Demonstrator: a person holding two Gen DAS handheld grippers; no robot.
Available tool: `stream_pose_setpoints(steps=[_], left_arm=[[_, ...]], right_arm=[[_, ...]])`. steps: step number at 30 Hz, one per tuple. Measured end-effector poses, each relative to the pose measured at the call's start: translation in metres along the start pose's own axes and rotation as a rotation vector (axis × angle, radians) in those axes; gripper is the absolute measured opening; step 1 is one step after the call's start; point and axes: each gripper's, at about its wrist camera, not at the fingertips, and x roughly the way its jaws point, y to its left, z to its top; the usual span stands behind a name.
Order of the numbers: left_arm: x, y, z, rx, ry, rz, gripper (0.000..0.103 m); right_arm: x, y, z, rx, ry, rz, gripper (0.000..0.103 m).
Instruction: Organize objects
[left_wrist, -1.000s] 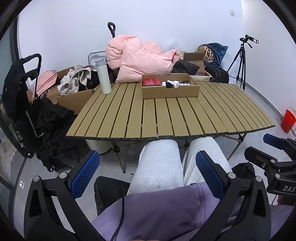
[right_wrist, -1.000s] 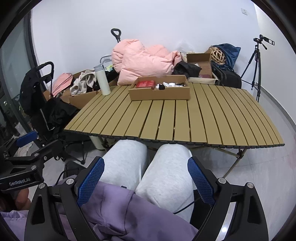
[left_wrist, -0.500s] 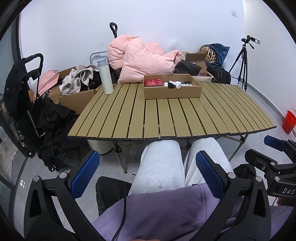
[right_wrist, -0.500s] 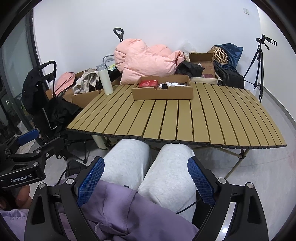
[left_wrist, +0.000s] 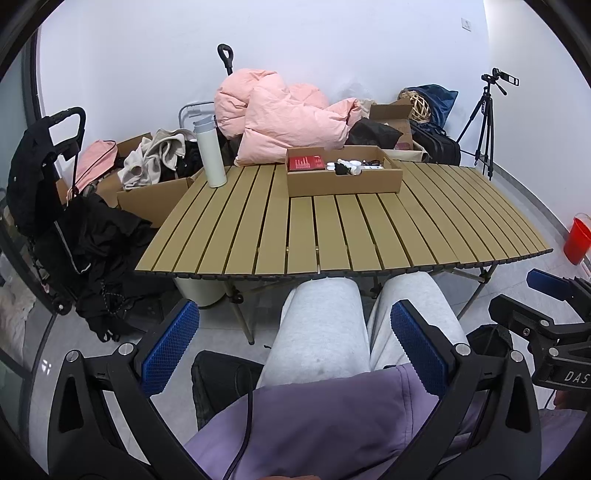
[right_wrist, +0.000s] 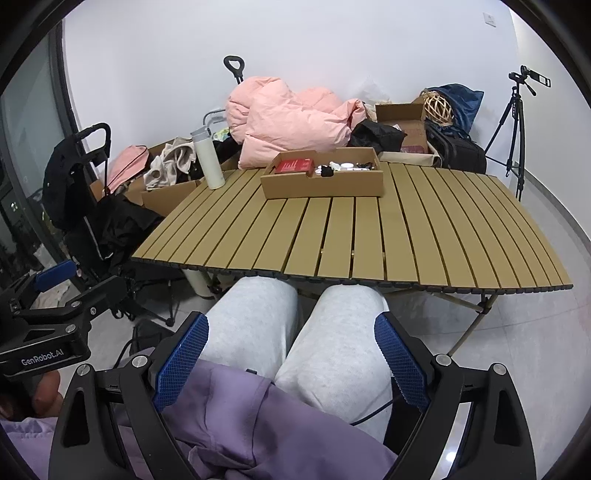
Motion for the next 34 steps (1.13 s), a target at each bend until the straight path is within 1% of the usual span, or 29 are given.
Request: stream_pose_setpoints(steps=[21,30,32,34], left_arm=[[0.005,0.005,0.000,-0.010,0.017,0.009,0.103],[0.016,0.009,-0.002,-0.020,0.071,0.005,0.103],[0.016,0.009,-0.002,-0.023,0.072,0.003,0.103],[0.014,0.010,-0.001,-0.024,0.057,0.002,0.103]], right_arm=[[0.007,-0.004,-0.001,0.025,0.023,-0.032,0.094],[0.014,-0.006,-0.003,0.031,0.051,-0.043,0.094],[0.014,-0.006,-0.004,0.030,0.051,-0.043,0.094],[0.015,-0.006,-0.003,0.031,0.051,-0.042,0.094]])
